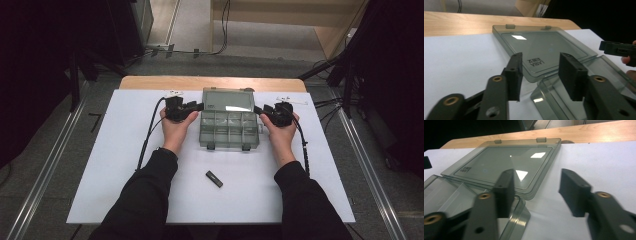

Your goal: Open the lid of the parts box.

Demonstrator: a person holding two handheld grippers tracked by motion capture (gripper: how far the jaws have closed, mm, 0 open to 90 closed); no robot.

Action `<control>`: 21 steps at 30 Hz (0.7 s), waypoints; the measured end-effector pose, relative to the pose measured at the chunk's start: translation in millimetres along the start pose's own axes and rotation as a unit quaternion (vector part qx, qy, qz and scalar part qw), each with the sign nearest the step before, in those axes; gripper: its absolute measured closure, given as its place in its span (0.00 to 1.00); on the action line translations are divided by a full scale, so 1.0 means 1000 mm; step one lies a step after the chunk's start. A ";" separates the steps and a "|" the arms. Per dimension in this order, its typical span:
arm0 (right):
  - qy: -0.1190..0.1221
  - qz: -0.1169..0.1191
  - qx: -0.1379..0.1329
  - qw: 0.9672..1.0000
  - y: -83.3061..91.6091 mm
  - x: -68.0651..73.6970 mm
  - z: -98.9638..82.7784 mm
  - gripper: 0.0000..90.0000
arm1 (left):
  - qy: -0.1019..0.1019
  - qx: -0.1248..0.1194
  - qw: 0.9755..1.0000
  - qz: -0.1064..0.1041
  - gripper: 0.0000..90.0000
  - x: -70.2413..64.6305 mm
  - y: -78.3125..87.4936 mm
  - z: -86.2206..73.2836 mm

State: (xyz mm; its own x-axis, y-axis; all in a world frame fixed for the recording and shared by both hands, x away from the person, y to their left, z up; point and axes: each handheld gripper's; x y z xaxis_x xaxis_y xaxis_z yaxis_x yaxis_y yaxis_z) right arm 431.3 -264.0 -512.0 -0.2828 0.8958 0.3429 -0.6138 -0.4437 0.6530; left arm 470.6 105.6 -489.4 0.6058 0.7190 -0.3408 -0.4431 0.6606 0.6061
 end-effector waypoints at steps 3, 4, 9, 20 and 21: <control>0.002 0.013 -0.006 1.000 0.007 0.002 -0.001 0.27 | -0.011 -0.004 1.000 -0.004 0.51 -0.002 0.008 -0.002; 0.003 0.014 -0.009 1.000 0.009 0.003 -0.002 0.21 | -0.011 -0.008 1.000 -0.005 0.49 -0.003 0.010 -0.003; 0.022 0.028 -0.013 0.999 0.021 0.009 -0.005 0.08 | -0.013 -0.020 1.000 -0.014 0.29 -0.004 0.023 -0.010; 0.074 0.057 -0.035 0.995 0.044 0.027 -0.016 0.00 | -0.054 -0.020 0.998 -0.036 0.03 -0.019 0.043 -0.023; 0.077 0.054 -0.036 0.995 0.046 0.028 -0.017 0.00 | -0.054 -0.022 0.997 -0.042 0.00 -0.019 0.044 -0.025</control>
State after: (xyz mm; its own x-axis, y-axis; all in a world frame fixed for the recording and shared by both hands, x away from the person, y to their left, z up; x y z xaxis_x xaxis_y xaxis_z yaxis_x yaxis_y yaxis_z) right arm 382.9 -259.1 -484.0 -0.4564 0.8383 0.2982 -0.6225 -0.5403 0.5662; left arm 422.6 126.4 -473.8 0.7089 0.6343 -0.3085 -0.4150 0.7287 0.5447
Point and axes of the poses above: each handheld gripper's, and its own axes: y roughly backward along the jaws, z roughly out of its top, x roughly to its left, and after that the axes turned 13 degrees about x, right-handed
